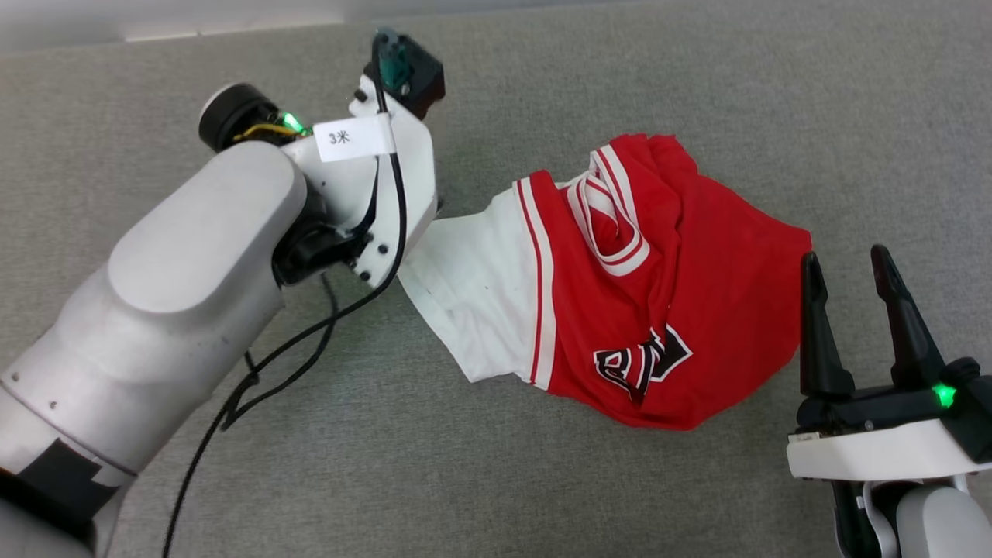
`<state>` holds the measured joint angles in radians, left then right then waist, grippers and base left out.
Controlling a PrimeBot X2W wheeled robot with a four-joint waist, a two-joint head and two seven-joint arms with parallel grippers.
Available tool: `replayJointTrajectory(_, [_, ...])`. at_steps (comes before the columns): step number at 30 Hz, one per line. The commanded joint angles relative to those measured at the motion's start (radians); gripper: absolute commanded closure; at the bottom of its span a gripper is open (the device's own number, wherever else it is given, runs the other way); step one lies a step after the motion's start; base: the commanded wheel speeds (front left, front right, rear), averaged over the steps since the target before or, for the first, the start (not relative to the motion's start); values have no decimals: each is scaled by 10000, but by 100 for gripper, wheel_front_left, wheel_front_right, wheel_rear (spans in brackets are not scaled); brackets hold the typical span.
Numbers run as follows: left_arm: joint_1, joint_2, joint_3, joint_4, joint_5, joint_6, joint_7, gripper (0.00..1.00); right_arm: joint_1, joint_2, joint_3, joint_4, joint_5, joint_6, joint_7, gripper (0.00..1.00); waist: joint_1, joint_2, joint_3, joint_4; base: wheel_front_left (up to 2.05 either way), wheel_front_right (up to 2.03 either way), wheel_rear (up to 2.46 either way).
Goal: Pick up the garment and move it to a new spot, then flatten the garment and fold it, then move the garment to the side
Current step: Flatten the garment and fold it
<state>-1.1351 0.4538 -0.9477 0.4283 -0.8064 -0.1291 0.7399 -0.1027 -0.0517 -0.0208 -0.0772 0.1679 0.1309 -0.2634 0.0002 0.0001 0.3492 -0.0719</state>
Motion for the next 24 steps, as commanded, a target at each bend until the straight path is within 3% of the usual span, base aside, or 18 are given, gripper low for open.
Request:
replayJointTrajectory(1, [-37,103,-197,7,-133,6,170,0,-143,27,24,-25,64,-3,-22,0,-2,-1,171,-133,0,0,0])
replayJointTrajectory(12, [359,500,-2711,389,-1479,-5,1048,0,-445,26,160,67,211,-3,-22,0,-2,-1,641,-540,0,0,0])
replayJointTrajectory(13, [375,494,-2827,359,-1560,-7,990,15,-428,26,155,67,220,-3,-22,0,-2,-1,630,-543,0,0,0])
replayJointTrajectory(14, [335,483,-2892,328,-1631,-8,839,65,-397,26,130,73,221,-3,-22,0,-2,-1,603,-525,0,0,0])
replayJointTrajectory(15, [248,482,-2920,335,-1691,-9,697,96,-353,26,104,84,218,-3,-22,0,-2,-1,566,-496,0,0,0])
replayJointTrajectory(16, [165,500,-2961,353,-1713,-9,604,100,-311,26,100,108,221,-3,-22,0,-2,-1,520,-460,0,0,0])
replayJointTrajectory(24, [-480,841,-3106,153,-1961,3,-439,100,-69,26,25,196,106,-3,-22,0,-2,-1,-87,124,0,0,0])
